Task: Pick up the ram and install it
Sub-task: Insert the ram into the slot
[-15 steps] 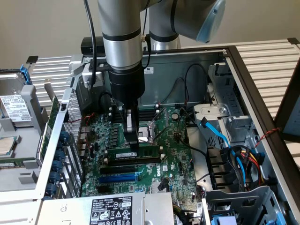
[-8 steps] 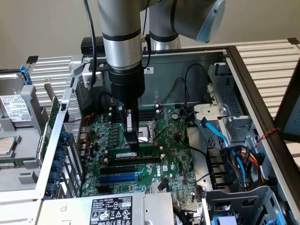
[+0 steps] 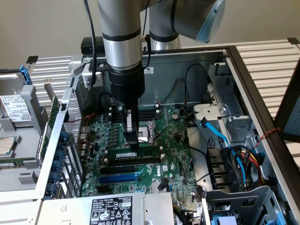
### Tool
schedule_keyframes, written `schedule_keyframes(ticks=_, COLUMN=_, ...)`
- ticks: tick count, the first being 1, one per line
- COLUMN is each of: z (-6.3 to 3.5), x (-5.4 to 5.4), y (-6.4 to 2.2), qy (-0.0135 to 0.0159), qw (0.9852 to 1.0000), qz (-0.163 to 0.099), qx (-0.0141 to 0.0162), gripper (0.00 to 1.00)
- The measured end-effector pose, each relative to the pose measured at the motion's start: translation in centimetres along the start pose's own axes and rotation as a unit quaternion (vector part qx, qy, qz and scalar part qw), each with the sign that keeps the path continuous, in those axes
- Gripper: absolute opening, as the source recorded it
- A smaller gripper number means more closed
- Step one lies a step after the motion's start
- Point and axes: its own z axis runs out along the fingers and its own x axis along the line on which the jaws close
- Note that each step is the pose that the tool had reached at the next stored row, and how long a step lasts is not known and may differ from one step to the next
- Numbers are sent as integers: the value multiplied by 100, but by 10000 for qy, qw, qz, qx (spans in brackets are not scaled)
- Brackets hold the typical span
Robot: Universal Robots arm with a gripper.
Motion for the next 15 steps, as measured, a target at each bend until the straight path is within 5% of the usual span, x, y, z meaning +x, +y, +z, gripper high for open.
schedule_keyframes(ticks=15, z=2, x=7, y=0, qy=-6, qw=10000, qz=0, qx=0, gripper=12)
